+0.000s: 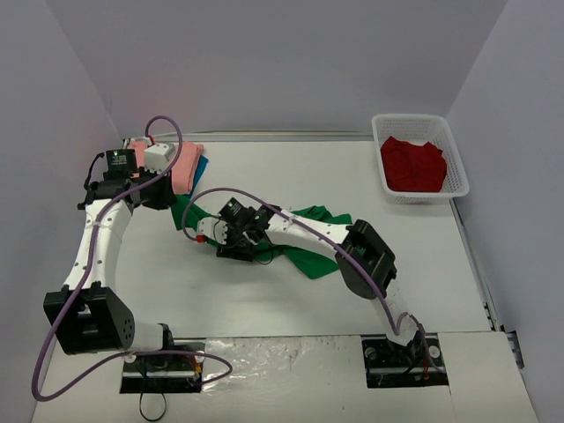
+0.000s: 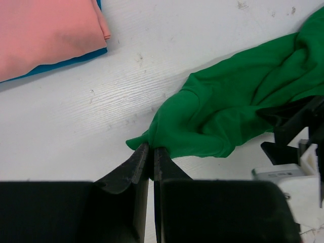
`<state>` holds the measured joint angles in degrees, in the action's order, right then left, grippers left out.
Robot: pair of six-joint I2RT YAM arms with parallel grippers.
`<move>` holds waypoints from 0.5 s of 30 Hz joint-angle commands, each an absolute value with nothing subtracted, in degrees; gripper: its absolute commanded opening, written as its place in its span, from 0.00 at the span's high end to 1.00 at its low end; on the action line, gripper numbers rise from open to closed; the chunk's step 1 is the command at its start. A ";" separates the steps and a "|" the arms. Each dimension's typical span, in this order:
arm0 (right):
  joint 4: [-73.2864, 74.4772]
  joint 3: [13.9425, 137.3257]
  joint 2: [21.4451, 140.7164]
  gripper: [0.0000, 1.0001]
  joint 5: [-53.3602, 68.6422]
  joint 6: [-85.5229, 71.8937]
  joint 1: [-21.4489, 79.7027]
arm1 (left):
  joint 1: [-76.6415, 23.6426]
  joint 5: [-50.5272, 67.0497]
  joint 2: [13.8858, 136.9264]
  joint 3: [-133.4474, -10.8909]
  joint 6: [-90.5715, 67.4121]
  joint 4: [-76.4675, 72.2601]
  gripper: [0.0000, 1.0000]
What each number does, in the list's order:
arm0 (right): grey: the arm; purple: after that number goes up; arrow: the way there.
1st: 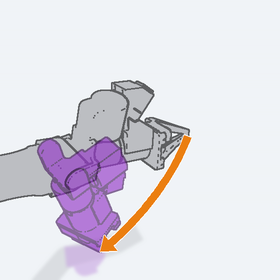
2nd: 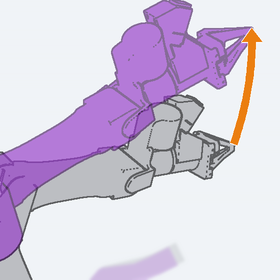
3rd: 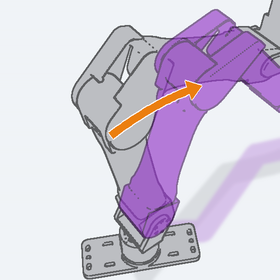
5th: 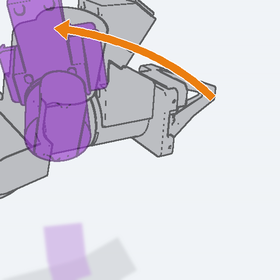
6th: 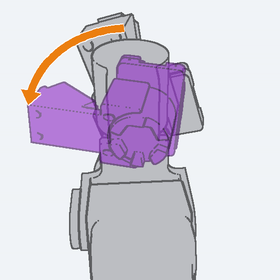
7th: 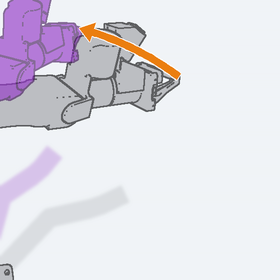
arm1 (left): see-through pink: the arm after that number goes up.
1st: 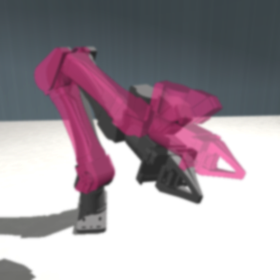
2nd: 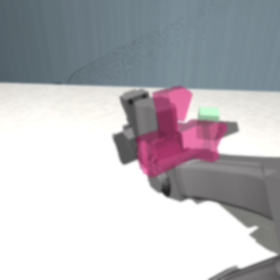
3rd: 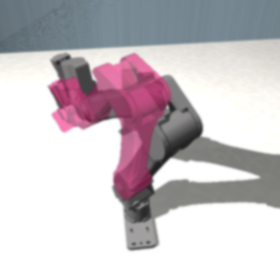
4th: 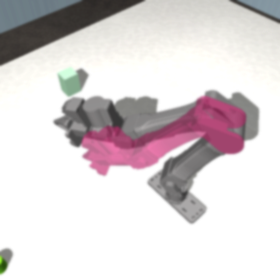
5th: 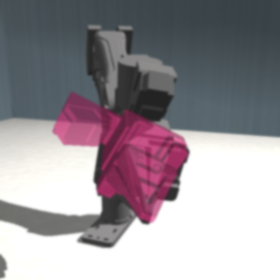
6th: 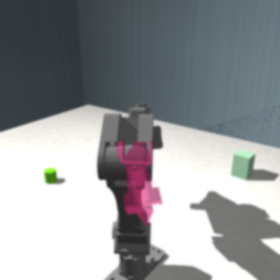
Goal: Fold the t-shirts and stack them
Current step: Flatten out the tshirt
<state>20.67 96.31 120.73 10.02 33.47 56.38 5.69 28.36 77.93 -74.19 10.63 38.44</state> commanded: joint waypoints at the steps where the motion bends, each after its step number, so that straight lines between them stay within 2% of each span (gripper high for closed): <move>1: 18.99 99.75 122.78 0.47 8.09 33.75 56.78 | 6.06 29.88 77.70 -73.57 10.02 36.91 0.98; 7: 18.28 102.21 125.33 0.46 8.09 32.78 57.13 | 6.42 29.97 77.43 -72.51 10.28 36.12 0.97; 9: 17.50 102.39 125.59 0.58 6.77 32.26 57.22 | 6.42 30.23 77.78 -72.60 10.28 36.04 0.97; 10: 17.23 102.48 125.60 0.67 5.20 32.08 57.22 | 6.42 30.23 77.78 -72.60 10.20 36.04 0.98; 11: 16.88 102.39 125.33 0.89 4.05 31.91 57.22 | 6.42 30.32 77.78 -72.60 10.28 36.12 0.98; 12: 16.70 102.31 125.25 1.00 3.26 31.64 57.13 | 6.42 30.32 77.70 -72.51 10.54 36.21 0.98; 15: 16.79 100.38 122.44 1.00 2.20 31.29 56.69 | 6.42 29.88 77.35 -72.68 11.42 36.74 0.98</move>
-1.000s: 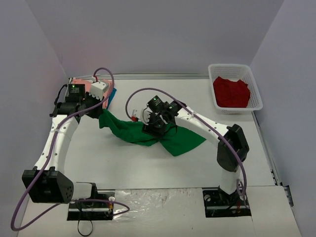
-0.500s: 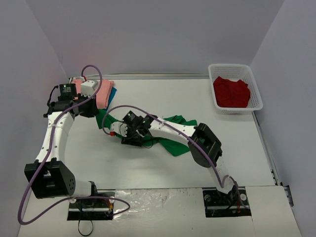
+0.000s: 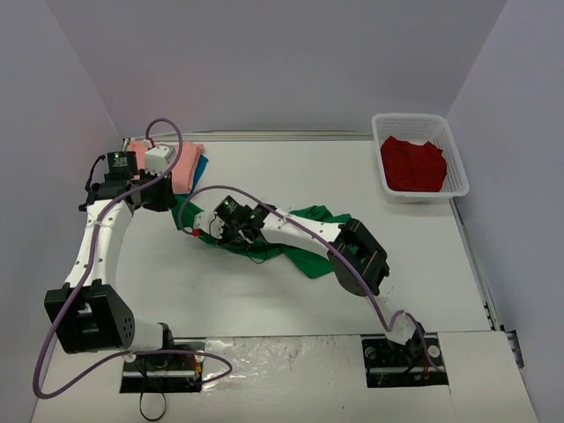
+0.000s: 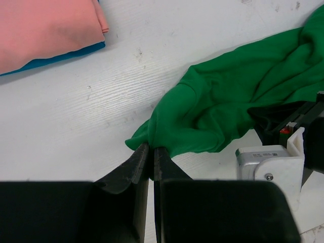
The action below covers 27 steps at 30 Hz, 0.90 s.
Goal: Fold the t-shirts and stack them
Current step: Flatten out the tshirt
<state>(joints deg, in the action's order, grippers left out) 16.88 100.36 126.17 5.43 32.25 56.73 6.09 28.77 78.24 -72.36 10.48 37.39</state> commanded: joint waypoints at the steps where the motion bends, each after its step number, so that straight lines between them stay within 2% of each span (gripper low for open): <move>1: 16.87 99.59 121.21 1.00 1.85 31.03 56.69 | 6.42 29.88 77.17 -72.86 11.60 37.09 0.98; 4: 19.41 96.16 112.01 1.00 3.42 30.15 55.81 | 6.42 29.71 76.20 -73.65 12.65 38.14 0.98; 8: 28.37 96.33 102.24 1.00 11.50 27.08 51.87 | 6.42 30.84 75.50 -77.07 16.68 42.70 0.98; 13: 30.76 89.22 89.50 1.00 15.47 25.84 38.17 | 5.45 34.62 76.64 -83.22 20.83 48.77 0.98; 15: 30.94 84.93 87.64 1.00 16.78 25.49 32.90 | 2.82 35.24 78.04 -87.00 22.49 51.49 0.98; 19: 30.67 79.29 85.78 1.00 16.62 24.96 28.66 | -8.05 33.76 81.03 -92.19 22.68 53.88 0.98; 27: 30.59 72.95 88.41 1.00 17.05 24.70 26.54 | -20.29 29.18 91.57 -100.35 19.69 53.26 0.98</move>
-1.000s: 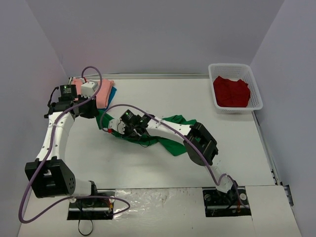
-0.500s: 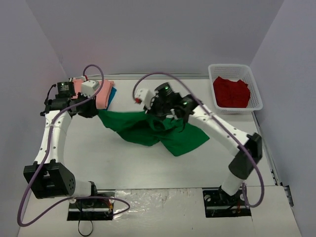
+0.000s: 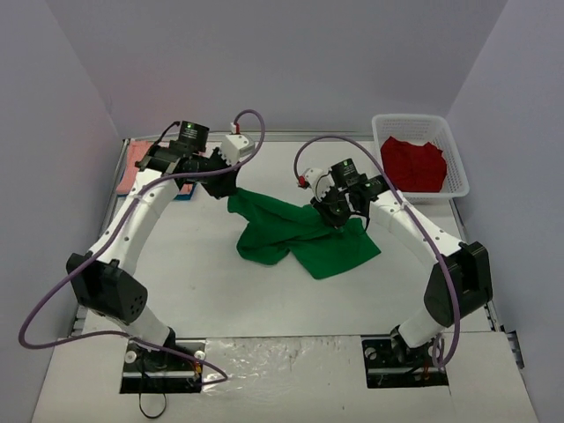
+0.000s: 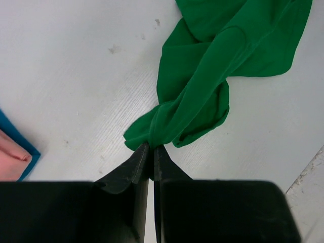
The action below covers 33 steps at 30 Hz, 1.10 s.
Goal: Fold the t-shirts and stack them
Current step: Flatten out the tshirt
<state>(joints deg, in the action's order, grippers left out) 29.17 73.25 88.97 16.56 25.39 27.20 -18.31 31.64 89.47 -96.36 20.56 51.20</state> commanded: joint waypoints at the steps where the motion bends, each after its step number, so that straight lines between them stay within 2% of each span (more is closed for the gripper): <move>1: 30.59 72.34 88.77 1.00 17.05 24.78 26.46 | -21.09 28.57 92.45 -101.33 19.43 53.35 0.98; 5: 29.89 71.02 90.17 1.00 17.66 25.05 22.96 | -23.20 26.89 95.88 -104.15 16.62 51.86 0.98; 13: 29.97 70.14 92.20 0.98 20.74 25.23 16.44 | -23.20 38.30 101.59 -110.99 7.74 51.41 0.98; 14: 29.97 70.14 92.28 0.62 20.83 25.14 16.26 | -23.20 38.67 102.04 -111.88 7.65 51.76 0.98; 15: 29.97 69.96 92.02 0.35 20.83 25.14 16.17 | -23.20 39.02 102.48 -112.75 7.91 52.90 0.98; 16: 29.88 69.87 91.67 0.22 20.66 25.05 16.08 | -23.20 39.81 103.52 -113.89 8.52 53.78 0.98; 17: 29.88 69.79 90.80 0.13 20.92 25.14 16.08 | -23.20 40.25 104.14 -116.08 8.87 54.49 0.97; 24: 30.06 74.61 86.75 0.11 27.94 27.85 16.00 | -23.20 45.88 110.30 -124.18 10.28 63.19 0.98; 33: 30.14 82.52 87.62 0.08 44.01 32.26 15.91 | -23.20 45.62 109.87 -124.37 16.07 67.06 0.98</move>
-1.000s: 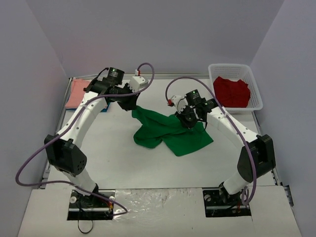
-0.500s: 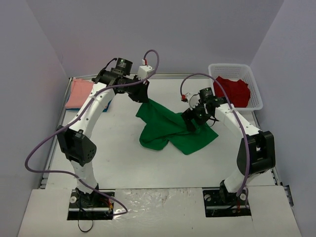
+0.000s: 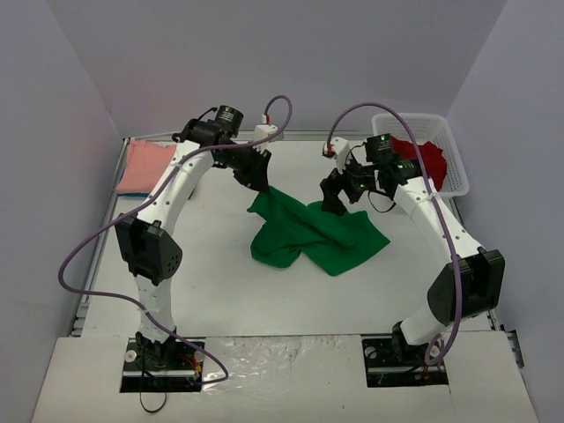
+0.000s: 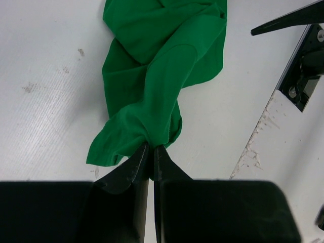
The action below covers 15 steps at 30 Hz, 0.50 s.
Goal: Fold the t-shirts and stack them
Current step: Flatten out the tshirt
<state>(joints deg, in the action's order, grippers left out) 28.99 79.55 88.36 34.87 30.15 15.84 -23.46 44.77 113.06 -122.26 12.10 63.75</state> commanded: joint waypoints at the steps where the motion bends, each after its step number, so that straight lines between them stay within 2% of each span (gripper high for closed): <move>1: 30.32 83.40 88.24 0.08 46.21 31.91 15.91 | -23.20 45.09 109.69 -124.37 17.04 67.58 0.98; 8: 34.71 91.40 96.68 0.19 57.39 34.98 18.01 | -23.20 45.43 110.30 -126.21 23.72 74.25 0.98; 15: 34.89 94.57 100.28 0.20 54.67 36.39 23.28 | -24.08 45.00 110.74 -127.35 23.56 74.88 0.98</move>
<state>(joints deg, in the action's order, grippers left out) 32.75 91.44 100.07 52.66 34.74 21.32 -23.57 44.51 112.95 -124.53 22.04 72.38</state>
